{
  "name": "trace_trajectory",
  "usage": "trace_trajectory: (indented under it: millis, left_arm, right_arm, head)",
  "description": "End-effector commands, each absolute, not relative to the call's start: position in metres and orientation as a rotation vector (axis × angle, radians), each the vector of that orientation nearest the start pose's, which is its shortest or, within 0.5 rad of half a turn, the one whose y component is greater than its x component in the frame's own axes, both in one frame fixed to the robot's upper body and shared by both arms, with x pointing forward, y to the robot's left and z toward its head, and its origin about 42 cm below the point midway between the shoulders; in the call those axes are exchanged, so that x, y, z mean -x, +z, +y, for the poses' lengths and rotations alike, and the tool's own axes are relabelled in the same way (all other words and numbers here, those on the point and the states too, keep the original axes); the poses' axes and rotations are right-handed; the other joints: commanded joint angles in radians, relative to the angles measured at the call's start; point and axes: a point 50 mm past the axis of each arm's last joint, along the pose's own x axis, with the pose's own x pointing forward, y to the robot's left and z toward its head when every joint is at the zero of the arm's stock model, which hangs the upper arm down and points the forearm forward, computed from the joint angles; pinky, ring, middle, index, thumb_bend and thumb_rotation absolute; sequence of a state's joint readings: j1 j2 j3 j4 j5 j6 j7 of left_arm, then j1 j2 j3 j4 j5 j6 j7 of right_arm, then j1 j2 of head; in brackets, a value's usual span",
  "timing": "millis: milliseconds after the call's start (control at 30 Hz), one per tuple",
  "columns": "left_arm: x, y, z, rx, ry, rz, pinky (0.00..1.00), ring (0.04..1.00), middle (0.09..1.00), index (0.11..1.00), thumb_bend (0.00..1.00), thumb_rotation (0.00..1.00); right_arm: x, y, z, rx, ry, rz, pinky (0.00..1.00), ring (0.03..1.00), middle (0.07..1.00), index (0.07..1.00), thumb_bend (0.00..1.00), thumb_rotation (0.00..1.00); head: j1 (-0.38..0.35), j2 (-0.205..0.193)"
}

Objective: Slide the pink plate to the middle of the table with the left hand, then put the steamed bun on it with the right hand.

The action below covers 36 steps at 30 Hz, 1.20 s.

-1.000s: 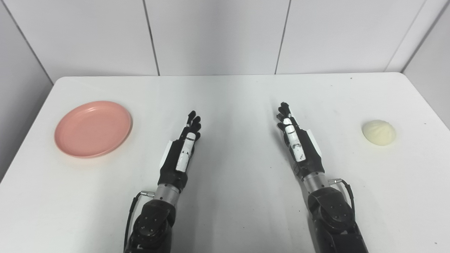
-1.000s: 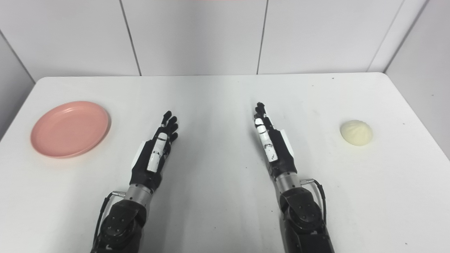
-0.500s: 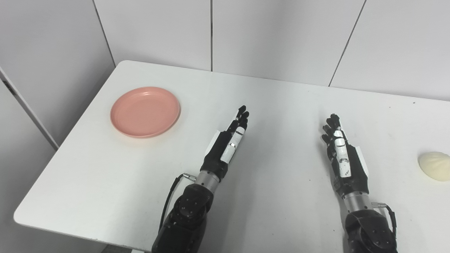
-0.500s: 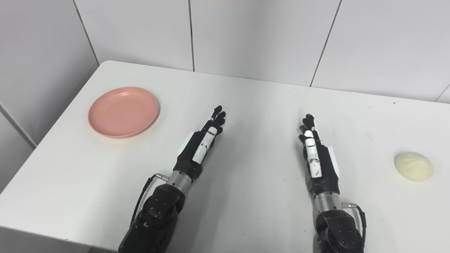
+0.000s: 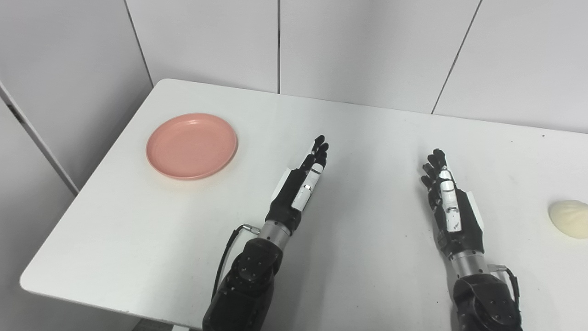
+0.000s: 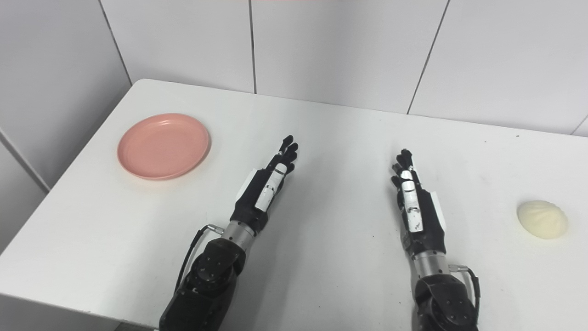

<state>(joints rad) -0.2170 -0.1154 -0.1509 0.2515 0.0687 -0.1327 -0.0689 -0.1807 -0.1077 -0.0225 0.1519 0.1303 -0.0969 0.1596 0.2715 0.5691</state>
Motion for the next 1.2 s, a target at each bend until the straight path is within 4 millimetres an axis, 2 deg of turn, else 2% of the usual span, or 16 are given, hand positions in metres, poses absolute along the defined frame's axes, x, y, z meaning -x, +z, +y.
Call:
trace_trajectory:
  millis: [0,233,367,500,767,933,1167]
  left_arm:
    - [-0.317,0.066,0.112,0.019,-0.273,0.024,1.0,1.0,1.0,1.0,0.35,1.0]
    - [-0.333,0.107,0.115,0.036,-0.232,-0.092,1.0,1.0,1.0,1.0,0.38,1.0]
    - [-0.34,0.14,0.12,0.034,-0.225,-0.203,1.0,1.0,1.0,1.0,0.38,1.0]
    - [-0.346,0.167,0.123,0.019,-0.202,-0.296,0.99,0.989,0.991,0.999,0.44,1.0]
    - [-0.354,0.222,0.138,0.04,-0.147,-0.443,0.97,0.972,0.984,0.994,0.49,1.0]
    - [-0.352,0.253,0.161,0.086,-0.081,-0.522,0.98,0.964,0.978,0.987,0.48,1.0]
    - [-0.349,0.271,0.197,0.101,0.034,-0.588,0.98,0.954,0.965,0.971,0.47,1.0]
  right_arm:
    - [-0.324,0.084,-0.245,-0.022,0.142,-0.033,1.0,1.0,1.0,1.0,0.2,1.0]
    - [-0.326,0.084,-0.25,-0.012,0.145,-0.028,1.0,1.0,1.0,1.0,0.22,1.0]
    - [-0.327,0.084,-0.253,0.002,0.148,-0.03,1.0,1.0,1.0,1.0,0.22,1.0]
    - [-0.327,0.084,-0.256,0.01,0.15,-0.031,1.0,1.0,1.0,1.0,0.21,1.0]
    - [-0.328,0.084,-0.26,0.01,0.151,-0.029,1.0,1.0,1.0,1.0,0.23,1.0]
    - [-0.329,0.083,-0.263,0.01,0.151,-0.032,1.0,1.0,1.0,1.0,0.21,1.0]
    - [-0.329,0.086,-0.266,0.012,0.153,-0.031,1.0,1.0,1.0,1.0,0.19,1.0]
  head:
    - [0.002,0.001]
    - [0.011,-0.002]
    - [0.017,0.0]
    - [0.019,0.0]
    - [0.03,0.0]
    - [0.054,0.0]
    - [0.078,0.003]
